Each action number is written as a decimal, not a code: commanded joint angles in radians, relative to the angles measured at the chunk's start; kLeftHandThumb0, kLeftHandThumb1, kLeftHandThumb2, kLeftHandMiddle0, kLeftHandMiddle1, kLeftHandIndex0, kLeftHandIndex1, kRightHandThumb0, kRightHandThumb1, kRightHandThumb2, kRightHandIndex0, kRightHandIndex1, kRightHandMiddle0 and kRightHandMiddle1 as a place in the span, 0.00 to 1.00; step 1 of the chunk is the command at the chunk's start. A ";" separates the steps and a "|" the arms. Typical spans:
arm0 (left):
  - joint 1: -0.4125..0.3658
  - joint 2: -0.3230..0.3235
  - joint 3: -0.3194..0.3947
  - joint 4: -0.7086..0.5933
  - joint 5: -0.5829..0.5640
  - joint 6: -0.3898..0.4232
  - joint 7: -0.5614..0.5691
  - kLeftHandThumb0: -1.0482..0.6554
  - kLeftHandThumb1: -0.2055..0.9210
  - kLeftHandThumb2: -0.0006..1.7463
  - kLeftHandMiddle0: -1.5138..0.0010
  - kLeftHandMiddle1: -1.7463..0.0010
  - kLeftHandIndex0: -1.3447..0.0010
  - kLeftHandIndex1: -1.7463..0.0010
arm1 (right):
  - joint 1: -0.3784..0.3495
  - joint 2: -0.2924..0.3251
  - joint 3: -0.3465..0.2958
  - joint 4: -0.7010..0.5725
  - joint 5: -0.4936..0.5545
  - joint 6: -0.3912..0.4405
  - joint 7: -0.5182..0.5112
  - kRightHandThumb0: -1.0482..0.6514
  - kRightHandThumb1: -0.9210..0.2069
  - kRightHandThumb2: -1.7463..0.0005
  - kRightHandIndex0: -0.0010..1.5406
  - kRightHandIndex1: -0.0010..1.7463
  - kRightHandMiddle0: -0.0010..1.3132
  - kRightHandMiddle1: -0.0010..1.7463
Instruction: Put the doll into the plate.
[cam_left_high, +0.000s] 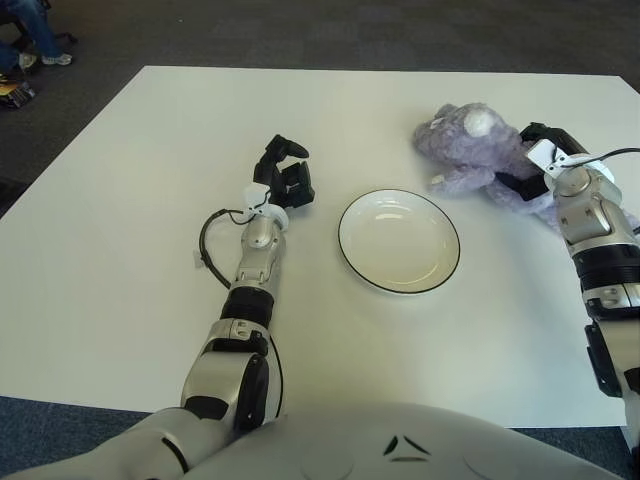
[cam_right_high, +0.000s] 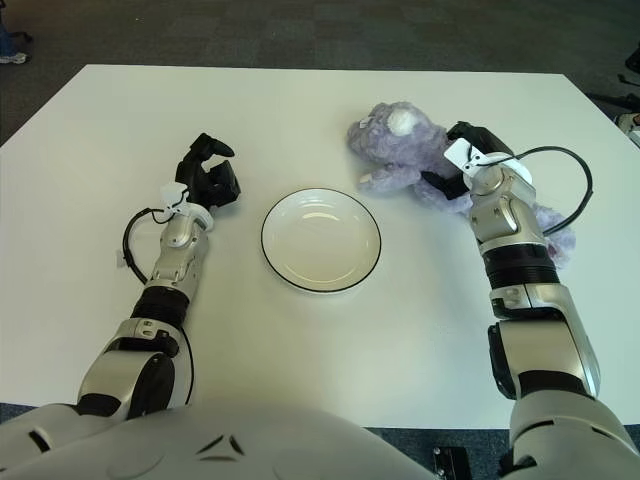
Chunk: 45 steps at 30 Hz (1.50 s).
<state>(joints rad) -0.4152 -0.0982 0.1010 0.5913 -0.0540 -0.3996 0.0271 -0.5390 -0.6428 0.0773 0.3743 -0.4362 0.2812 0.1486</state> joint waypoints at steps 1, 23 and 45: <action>0.047 -0.002 0.010 0.049 -0.018 0.000 -0.006 0.36 0.57 0.67 0.26 0.00 0.61 0.00 | 0.017 -0.027 -0.043 -0.068 0.037 -0.068 0.003 0.94 0.70 0.12 0.49 1.00 0.65 1.00; 0.030 0.004 0.019 0.084 -0.031 -0.011 -0.027 0.36 0.56 0.67 0.27 0.00 0.61 0.00 | 0.084 0.000 -0.162 -0.428 0.078 -0.107 -0.023 0.93 0.68 0.14 0.48 1.00 0.72 1.00; 0.022 0.006 0.022 0.097 -0.033 -0.010 -0.044 0.36 0.57 0.67 0.27 0.00 0.62 0.00 | 0.079 0.039 -0.129 -0.578 0.066 -0.246 -0.016 0.95 0.75 0.08 0.53 1.00 0.79 1.00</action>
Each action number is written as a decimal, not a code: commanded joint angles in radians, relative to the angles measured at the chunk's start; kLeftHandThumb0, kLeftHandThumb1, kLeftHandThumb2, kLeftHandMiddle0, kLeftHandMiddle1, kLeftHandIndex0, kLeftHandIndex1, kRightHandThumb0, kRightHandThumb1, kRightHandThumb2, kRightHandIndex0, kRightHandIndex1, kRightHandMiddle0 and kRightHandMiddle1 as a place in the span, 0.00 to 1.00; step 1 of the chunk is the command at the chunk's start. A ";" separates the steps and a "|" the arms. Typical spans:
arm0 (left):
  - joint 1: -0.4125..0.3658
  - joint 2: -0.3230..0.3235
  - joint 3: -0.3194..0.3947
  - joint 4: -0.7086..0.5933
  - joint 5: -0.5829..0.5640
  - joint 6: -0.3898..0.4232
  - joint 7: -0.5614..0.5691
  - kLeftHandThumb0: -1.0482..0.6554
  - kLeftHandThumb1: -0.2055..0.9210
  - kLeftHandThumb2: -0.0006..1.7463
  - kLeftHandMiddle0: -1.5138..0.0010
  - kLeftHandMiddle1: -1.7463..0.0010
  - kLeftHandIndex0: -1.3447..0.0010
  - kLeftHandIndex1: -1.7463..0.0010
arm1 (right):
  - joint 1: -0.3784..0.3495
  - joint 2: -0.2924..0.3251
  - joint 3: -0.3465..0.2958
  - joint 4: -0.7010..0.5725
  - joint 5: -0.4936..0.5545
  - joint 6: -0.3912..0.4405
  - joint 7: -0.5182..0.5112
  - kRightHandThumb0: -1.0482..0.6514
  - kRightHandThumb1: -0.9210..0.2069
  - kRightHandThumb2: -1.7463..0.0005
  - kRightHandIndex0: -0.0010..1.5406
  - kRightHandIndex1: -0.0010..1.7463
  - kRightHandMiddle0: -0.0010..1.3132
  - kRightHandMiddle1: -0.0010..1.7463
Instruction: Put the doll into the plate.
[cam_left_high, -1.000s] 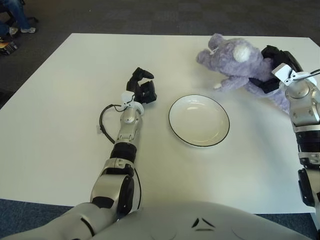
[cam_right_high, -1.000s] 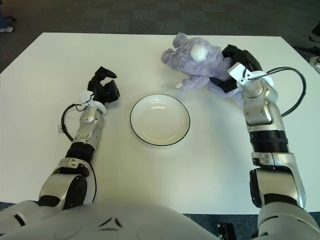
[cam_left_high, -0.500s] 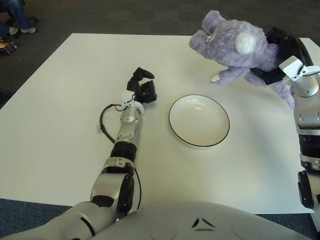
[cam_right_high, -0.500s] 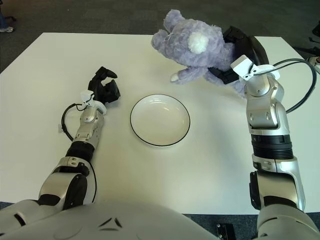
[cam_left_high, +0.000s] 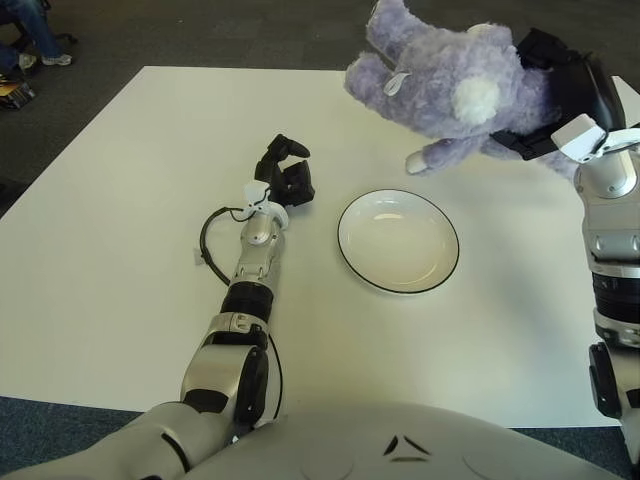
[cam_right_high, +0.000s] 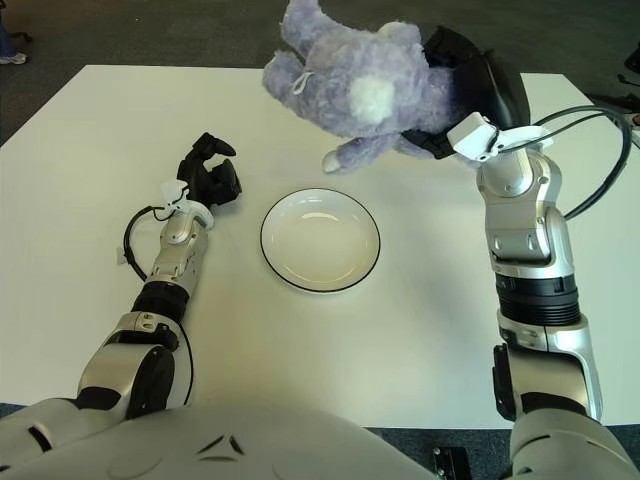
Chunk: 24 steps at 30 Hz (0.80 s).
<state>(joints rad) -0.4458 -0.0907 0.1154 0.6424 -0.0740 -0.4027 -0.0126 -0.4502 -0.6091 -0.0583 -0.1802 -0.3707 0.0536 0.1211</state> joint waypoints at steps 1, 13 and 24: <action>0.053 -0.001 0.007 0.045 -0.012 -0.007 -0.004 0.36 0.57 0.67 0.27 0.00 0.62 0.00 | -0.008 0.007 0.009 -0.027 0.004 -0.022 0.017 0.96 0.75 0.08 0.53 1.00 0.79 1.00; 0.058 -0.006 0.001 0.042 0.001 -0.012 0.011 0.36 0.57 0.67 0.26 0.00 0.62 0.00 | -0.008 0.040 0.056 -0.050 0.102 -0.028 0.155 0.95 0.74 0.08 0.52 1.00 0.75 1.00; 0.064 -0.008 -0.003 0.034 0.021 -0.017 0.051 0.36 0.57 0.67 0.26 0.00 0.61 0.00 | -0.001 0.096 0.089 -0.041 0.112 -0.033 0.180 0.95 0.74 0.09 0.52 1.00 0.75 1.00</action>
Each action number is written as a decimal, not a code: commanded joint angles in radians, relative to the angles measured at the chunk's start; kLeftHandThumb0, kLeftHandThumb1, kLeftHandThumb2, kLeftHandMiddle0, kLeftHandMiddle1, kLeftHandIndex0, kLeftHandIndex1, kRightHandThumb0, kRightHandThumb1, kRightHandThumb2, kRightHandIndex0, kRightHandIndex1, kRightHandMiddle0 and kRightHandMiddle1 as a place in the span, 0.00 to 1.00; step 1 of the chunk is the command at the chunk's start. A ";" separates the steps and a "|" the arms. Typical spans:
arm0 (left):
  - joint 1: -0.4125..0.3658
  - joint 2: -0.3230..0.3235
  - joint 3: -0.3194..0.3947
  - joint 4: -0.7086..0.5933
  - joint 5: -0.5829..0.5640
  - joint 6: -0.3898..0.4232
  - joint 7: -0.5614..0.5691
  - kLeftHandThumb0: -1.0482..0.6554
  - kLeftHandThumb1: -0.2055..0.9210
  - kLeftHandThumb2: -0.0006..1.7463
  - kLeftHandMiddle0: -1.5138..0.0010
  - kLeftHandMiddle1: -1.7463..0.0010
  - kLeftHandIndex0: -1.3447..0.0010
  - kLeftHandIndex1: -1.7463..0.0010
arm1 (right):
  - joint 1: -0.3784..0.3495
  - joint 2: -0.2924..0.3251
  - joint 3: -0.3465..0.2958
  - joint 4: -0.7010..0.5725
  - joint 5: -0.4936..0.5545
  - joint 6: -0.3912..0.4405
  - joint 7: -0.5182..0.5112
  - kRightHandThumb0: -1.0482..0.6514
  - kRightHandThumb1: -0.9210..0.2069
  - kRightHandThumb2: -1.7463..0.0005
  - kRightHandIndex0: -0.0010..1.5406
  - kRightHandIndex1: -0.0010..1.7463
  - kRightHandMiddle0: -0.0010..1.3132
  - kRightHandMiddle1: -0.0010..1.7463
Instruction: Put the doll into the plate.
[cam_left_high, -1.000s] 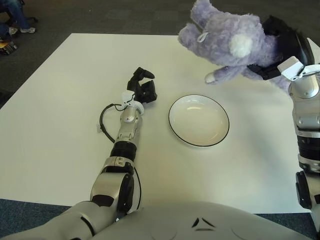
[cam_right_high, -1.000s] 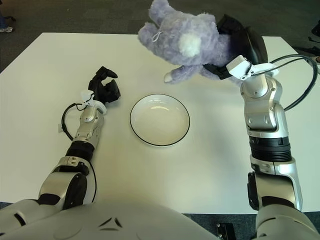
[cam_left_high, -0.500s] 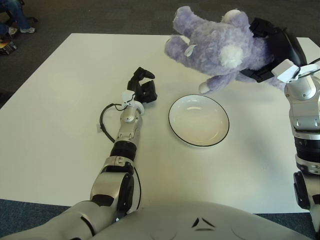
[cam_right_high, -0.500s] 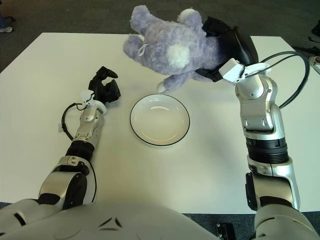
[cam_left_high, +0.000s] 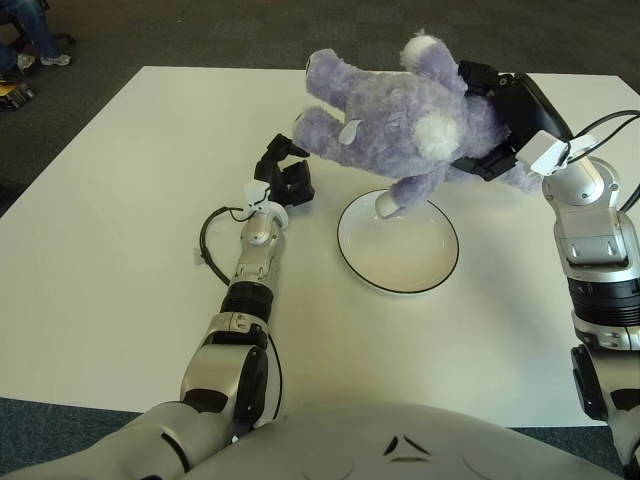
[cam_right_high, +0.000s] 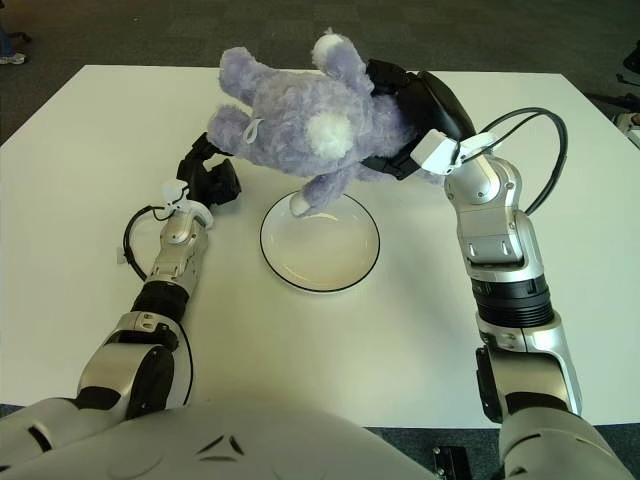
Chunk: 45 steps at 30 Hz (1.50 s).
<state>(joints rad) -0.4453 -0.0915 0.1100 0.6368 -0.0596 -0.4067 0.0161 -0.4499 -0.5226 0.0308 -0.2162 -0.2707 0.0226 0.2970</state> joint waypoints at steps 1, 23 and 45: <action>0.063 -0.007 0.002 0.039 0.008 -0.014 0.026 0.36 0.57 0.67 0.26 0.00 0.61 0.00 | -0.001 0.012 0.000 -0.006 0.011 -0.002 0.005 0.95 0.74 0.09 0.52 1.00 0.75 1.00; 0.069 0.008 -0.011 -0.004 0.126 0.013 0.214 0.35 0.56 0.68 0.24 0.00 0.61 0.00 | 0.019 0.065 0.038 0.002 0.066 0.059 0.089 0.94 0.70 0.12 0.49 1.00 0.73 1.00; 0.121 0.058 -0.044 -0.071 0.152 0.003 0.223 0.36 0.57 0.67 0.22 0.00 0.61 0.00 | 0.054 0.075 0.044 -0.033 0.042 0.088 0.085 0.94 0.69 0.12 0.49 1.00 0.73 1.00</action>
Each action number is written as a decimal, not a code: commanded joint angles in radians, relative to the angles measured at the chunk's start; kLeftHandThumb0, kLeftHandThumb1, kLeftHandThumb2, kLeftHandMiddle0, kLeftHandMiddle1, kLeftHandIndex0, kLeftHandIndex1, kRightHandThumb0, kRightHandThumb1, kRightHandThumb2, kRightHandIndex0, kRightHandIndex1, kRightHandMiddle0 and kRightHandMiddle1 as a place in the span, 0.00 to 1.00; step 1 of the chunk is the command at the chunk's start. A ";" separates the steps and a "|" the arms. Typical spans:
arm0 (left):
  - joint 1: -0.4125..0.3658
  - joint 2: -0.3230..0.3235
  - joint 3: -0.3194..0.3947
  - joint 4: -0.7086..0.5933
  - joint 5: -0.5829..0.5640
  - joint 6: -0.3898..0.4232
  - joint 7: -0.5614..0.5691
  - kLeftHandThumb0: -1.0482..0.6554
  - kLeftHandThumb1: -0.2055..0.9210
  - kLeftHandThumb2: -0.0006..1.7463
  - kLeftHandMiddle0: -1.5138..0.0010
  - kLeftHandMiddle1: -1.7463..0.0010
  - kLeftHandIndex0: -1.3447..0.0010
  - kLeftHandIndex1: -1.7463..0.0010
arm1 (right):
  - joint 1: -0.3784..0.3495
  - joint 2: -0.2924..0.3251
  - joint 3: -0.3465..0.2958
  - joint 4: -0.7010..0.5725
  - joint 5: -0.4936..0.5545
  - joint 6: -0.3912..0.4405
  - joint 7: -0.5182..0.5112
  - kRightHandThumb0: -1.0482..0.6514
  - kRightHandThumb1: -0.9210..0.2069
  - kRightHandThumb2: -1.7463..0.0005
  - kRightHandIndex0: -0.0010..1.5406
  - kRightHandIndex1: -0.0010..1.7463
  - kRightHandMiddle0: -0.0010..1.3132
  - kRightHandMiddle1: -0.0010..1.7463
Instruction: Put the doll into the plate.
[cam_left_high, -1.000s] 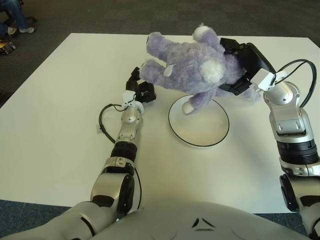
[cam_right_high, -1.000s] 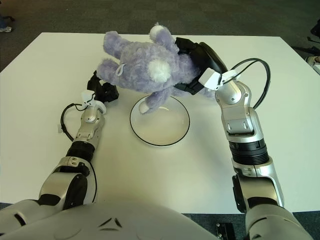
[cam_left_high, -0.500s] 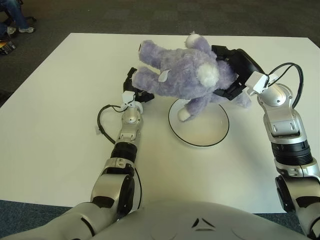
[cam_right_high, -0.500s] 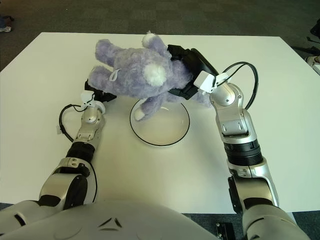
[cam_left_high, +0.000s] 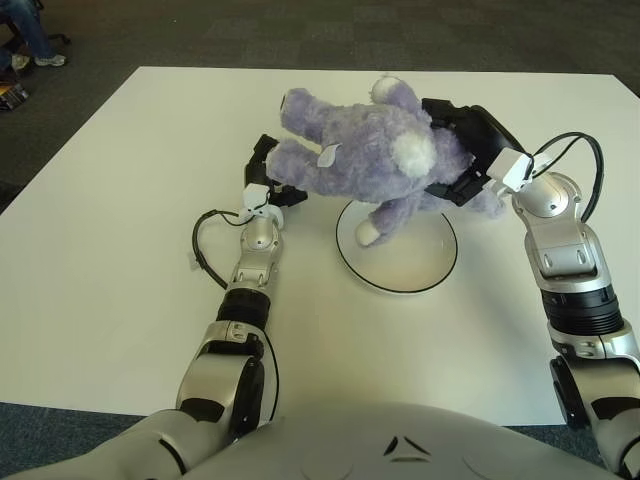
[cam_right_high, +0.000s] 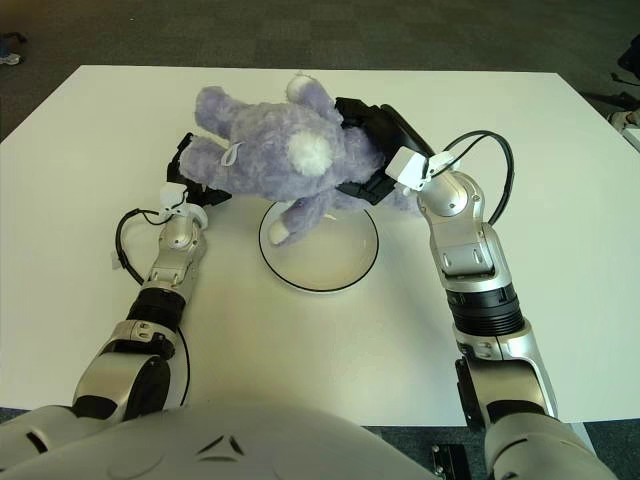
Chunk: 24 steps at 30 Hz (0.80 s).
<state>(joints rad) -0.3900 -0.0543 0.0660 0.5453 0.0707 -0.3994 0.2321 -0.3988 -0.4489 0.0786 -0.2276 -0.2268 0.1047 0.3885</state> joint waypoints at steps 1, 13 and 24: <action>0.068 0.021 0.000 0.016 0.022 -0.001 0.008 0.36 0.57 0.67 0.22 0.00 0.61 0.00 | 0.004 0.000 -0.003 -0.025 -0.002 0.012 -0.003 0.94 0.69 0.12 0.49 1.00 0.73 1.00; 0.075 0.021 0.001 -0.001 0.020 0.008 0.010 0.36 0.57 0.67 0.22 0.00 0.61 0.00 | 0.007 -0.021 -0.011 -0.037 0.022 0.042 0.043 0.94 0.70 0.12 0.49 1.00 0.73 1.00; 0.078 0.018 0.008 -0.018 0.002 0.042 -0.002 0.36 0.57 0.67 0.22 0.00 0.61 0.00 | -0.011 -0.070 -0.020 -0.040 0.037 0.062 0.128 0.68 0.80 0.08 0.54 1.00 0.57 0.91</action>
<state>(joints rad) -0.3712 -0.0403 0.0685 0.5134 0.0802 -0.3730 0.2354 -0.3915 -0.5019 0.0711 -0.2513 -0.2071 0.1578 0.5052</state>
